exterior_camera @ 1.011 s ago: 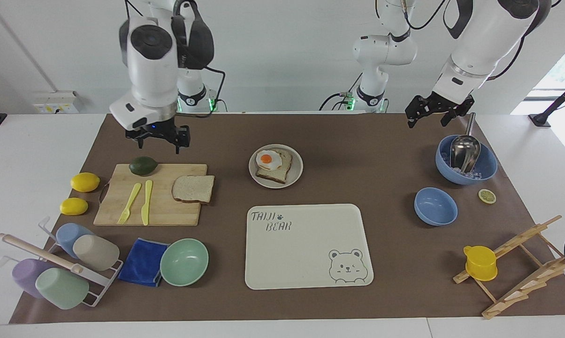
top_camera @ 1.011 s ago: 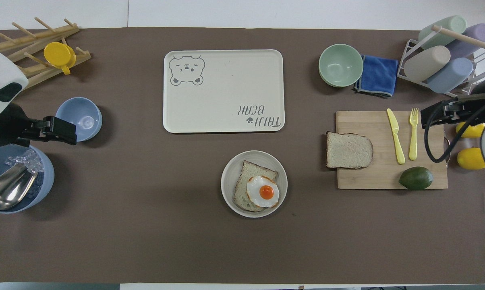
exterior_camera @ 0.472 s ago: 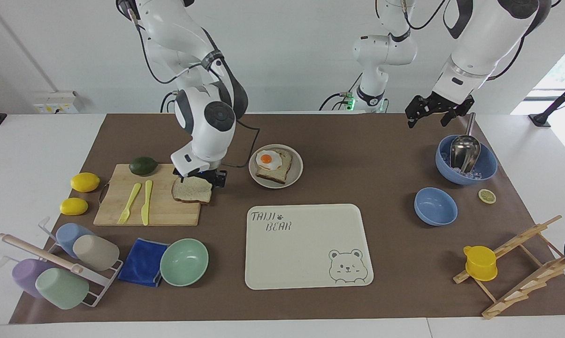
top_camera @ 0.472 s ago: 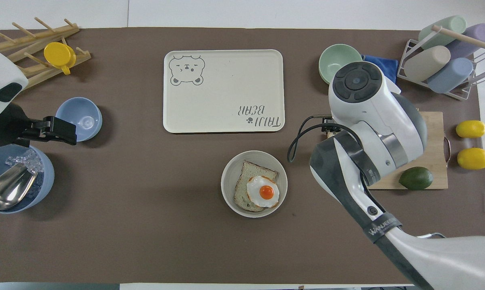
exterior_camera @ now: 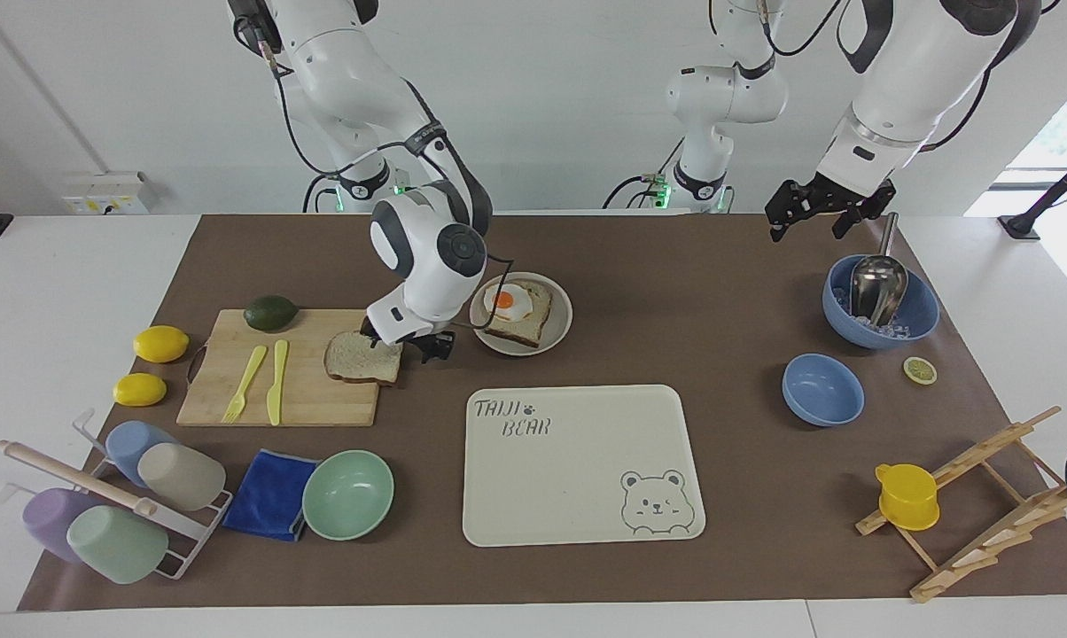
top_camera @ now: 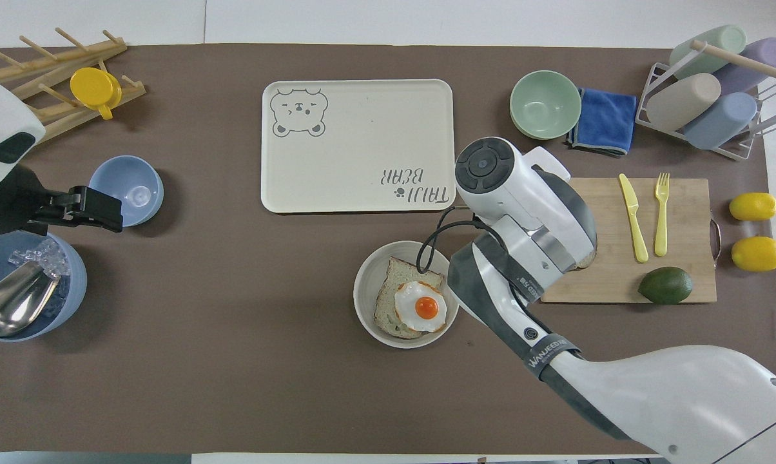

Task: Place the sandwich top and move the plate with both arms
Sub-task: 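Reach the right gripper to the bread slice on the cutting board and grasp it, then lift the bread slice with the right gripper and carry it toward the plate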

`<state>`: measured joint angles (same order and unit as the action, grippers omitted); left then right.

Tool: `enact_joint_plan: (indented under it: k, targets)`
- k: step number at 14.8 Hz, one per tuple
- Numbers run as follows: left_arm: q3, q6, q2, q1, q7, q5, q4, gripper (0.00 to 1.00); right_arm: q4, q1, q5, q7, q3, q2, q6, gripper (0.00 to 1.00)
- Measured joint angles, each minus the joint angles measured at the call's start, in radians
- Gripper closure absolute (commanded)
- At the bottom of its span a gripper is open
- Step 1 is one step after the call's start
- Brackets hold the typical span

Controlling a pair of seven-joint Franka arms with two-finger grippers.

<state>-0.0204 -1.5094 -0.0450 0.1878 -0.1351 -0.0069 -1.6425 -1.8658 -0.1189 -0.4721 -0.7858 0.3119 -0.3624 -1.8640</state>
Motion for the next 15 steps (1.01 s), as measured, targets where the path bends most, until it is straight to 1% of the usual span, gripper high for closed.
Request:
enact_joint_plan:
  k: [3,6,10,12,13,14,15]
  targets:
    - [0.000,0.000,0.000,0.000,0.000,0.000,0.000,0.00,-0.049,0.012,-0.010,0.000,-0.002,0.000,-0.026,0.00]
    - [0.000,0.000,0.000,0.000,0.000,0.000,0.000,0.00,-0.066,0.014,-0.038,0.000,-0.002,0.001,-0.030,0.01]
    - [0.000,0.000,0.000,0.000,0.000,0.000,0.000,0.00,-0.078,0.014,-0.041,0.000,-0.002,0.006,-0.030,0.05]
    - [0.000,0.000,0.000,0.000,0.000,0.000,0.000,0.00,-0.087,0.014,-0.041,0.001,-0.001,0.010,-0.034,0.10]
    - [0.000,0.000,0.000,0.000,0.000,0.000,0.000,0.00,-0.094,0.014,-0.041,0.001,-0.001,0.012,-0.042,0.18]
    - [0.000,0.000,0.000,0.000,0.000,0.000,0.000,0.00,-0.103,0.014,-0.041,0.001,-0.001,0.014,-0.044,0.28]
    - [0.000,0.000,0.000,0.000,0.000,0.000,0.000,0.00,-0.109,0.014,-0.044,0.001,-0.001,0.015,-0.044,0.41]
